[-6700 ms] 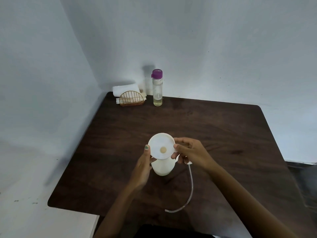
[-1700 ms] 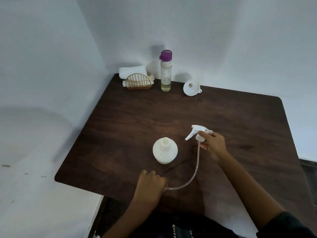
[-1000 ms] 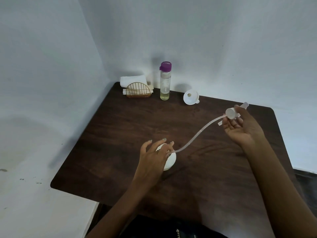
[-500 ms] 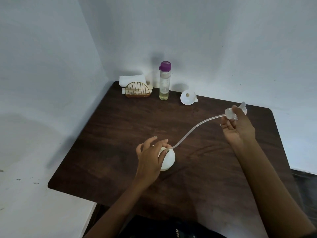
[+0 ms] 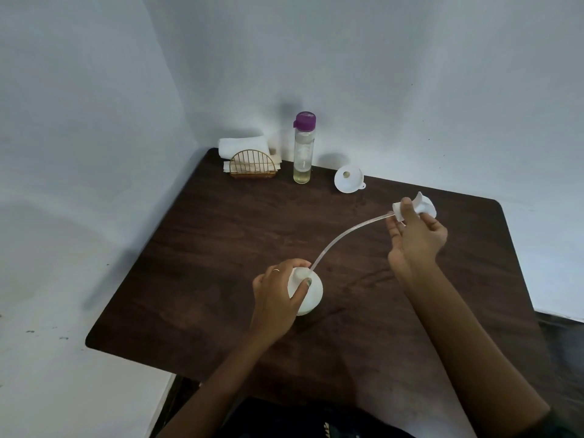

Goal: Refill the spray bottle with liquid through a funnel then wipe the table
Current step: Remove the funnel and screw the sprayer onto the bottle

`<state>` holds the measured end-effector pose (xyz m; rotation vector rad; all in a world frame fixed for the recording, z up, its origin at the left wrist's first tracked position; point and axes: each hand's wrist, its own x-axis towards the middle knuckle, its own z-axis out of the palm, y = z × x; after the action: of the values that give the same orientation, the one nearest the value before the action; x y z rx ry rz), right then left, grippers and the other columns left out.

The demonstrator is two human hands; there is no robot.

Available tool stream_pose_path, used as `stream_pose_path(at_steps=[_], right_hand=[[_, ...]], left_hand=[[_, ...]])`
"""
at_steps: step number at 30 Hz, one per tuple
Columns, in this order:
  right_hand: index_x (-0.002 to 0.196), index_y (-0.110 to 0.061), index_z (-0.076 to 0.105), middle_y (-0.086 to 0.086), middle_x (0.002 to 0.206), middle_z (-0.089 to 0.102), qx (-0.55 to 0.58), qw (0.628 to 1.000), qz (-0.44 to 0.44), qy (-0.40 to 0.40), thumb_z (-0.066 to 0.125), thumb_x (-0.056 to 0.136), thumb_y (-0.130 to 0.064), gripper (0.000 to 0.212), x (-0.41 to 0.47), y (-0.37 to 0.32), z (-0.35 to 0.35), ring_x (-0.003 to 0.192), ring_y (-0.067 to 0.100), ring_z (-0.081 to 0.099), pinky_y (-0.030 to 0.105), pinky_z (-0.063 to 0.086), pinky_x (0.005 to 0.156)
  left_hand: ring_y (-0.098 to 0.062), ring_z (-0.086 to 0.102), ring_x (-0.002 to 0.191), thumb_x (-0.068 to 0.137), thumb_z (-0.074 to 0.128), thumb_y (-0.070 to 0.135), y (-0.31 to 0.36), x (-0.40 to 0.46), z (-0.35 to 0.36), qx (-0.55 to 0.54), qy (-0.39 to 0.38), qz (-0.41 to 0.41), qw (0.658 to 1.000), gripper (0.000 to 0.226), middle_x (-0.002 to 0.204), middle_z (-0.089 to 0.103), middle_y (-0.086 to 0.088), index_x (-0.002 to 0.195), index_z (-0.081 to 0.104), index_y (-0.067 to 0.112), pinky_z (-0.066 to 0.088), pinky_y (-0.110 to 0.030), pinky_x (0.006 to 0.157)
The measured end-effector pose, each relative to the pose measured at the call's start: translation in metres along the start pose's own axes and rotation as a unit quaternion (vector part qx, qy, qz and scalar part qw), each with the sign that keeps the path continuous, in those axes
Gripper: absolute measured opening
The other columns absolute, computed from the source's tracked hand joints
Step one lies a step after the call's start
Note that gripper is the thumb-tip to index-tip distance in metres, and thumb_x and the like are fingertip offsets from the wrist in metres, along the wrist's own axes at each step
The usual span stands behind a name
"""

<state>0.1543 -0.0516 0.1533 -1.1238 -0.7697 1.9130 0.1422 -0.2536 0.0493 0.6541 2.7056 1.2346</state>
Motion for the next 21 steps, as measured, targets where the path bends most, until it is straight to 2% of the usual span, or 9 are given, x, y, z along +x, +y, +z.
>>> stream_pose_path(at_steps=[3,5,7,9,11,13,15,18,21], right_hand=[[0.105,-0.009,0.040,0.000,0.093,0.053,-0.026,0.999,-0.039,-0.027,0.070,0.080,-0.003,0.039,-0.013,0.013,0.002,0.087,0.016,0.063,0.033,0.058,0.078],[0.101,-0.011,0.043,0.001,0.088,0.055,-0.066,0.994,-0.067,-0.055,0.071,0.079,-0.003,0.036,-0.021,0.025,0.001,0.087,0.016,0.062,0.034,0.057,0.078],[0.097,-0.014,0.047,0.000,0.087,0.056,-0.132,0.982,-0.106,-0.089,0.073,0.078,-0.006,0.034,-0.027,0.036,-0.004,0.084,0.009,0.061,0.034,0.056,0.081],[0.098,-0.014,0.048,-0.001,0.089,0.058,-0.204,0.958,-0.144,-0.143,0.075,0.076,-0.009,0.035,-0.034,0.046,-0.010,0.077,0.000,0.060,0.026,0.054,0.078],[0.098,-0.017,0.048,0.001,0.095,0.061,-0.251,0.931,-0.163,-0.208,0.076,0.075,-0.012,0.036,-0.041,0.054,-0.018,0.081,0.001,0.063,0.019,0.053,0.074],[0.094,-0.021,0.047,0.001,0.096,0.063,-0.272,0.912,-0.174,-0.255,0.076,0.076,-0.012,0.036,-0.046,0.058,-0.023,0.086,0.005,0.066,0.018,0.053,0.074],[0.092,-0.022,0.045,-0.003,0.093,0.062,-0.297,0.892,-0.193,-0.281,0.076,0.076,-0.012,0.037,-0.047,0.060,-0.026,0.086,0.002,0.066,0.017,0.053,0.072],[0.096,-0.020,0.044,-0.004,0.093,0.062,-0.359,0.848,-0.212,-0.328,0.076,0.076,-0.011,0.039,-0.047,0.064,-0.029,0.086,0.003,0.066,0.018,0.055,0.072],[0.093,-0.020,0.043,0.001,0.092,0.063,-0.416,0.793,-0.233,-0.379,0.075,0.075,-0.008,0.039,-0.046,0.072,-0.033,0.085,0.008,0.066,0.019,0.055,0.073]], left_hand=[[0.005,0.047,0.102,0.087,0.054,0.041,-0.001,0.000,-0.001,-0.017,-0.003,-0.005,1.000,0.023,0.107,0.054,0.032,0.110,0.056,0.039,0.028,-0.029,0.094],[0.004,0.050,0.103,0.086,0.050,0.046,-0.002,0.000,-0.001,-0.031,-0.009,-0.012,0.999,0.027,0.110,0.057,0.029,0.111,0.056,0.039,0.033,-0.033,0.098],[0.000,0.053,0.104,0.085,0.049,0.051,-0.003,0.000,0.000,-0.049,-0.014,-0.019,0.999,0.031,0.113,0.060,0.025,0.112,0.056,0.038,0.038,-0.039,0.100],[-0.005,0.056,0.105,0.083,0.049,0.056,-0.006,0.000,0.001,-0.070,-0.014,-0.026,0.997,0.036,0.115,0.063,0.019,0.112,0.058,0.036,0.043,-0.045,0.098],[-0.008,0.058,0.105,0.082,0.050,0.057,-0.007,-0.001,0.002,-0.086,-0.013,-0.039,0.995,0.039,0.116,0.065,0.015,0.113,0.059,0.034,0.045,-0.047,0.096],[-0.009,0.059,0.106,0.081,0.051,0.058,-0.007,-0.002,0.002,-0.098,-0.016,-0.051,0.994,0.041,0.117,0.065,0.014,0.114,0.058,0.033,0.046,-0.048,0.096],[-0.008,0.059,0.106,0.081,0.052,0.058,-0.006,-0.002,0.002,-0.103,-0.018,-0.056,0.993,0.040,0.115,0.064,0.017,0.113,0.058,0.034,0.047,-0.047,0.096],[-0.003,0.058,0.103,0.082,0.054,0.058,-0.005,-0.003,0.002,-0.095,-0.018,-0.063,0.993,0.031,0.105,0.059,0.030,0.109,0.054,0.043,0.049,-0.046,0.095],[-0.001,0.059,0.102,0.080,0.049,0.066,-0.004,-0.004,0.001,-0.098,-0.017,-0.067,0.993,0.043,0.103,0.060,0.029,0.111,0.057,0.038,0.050,-0.043,0.093]])
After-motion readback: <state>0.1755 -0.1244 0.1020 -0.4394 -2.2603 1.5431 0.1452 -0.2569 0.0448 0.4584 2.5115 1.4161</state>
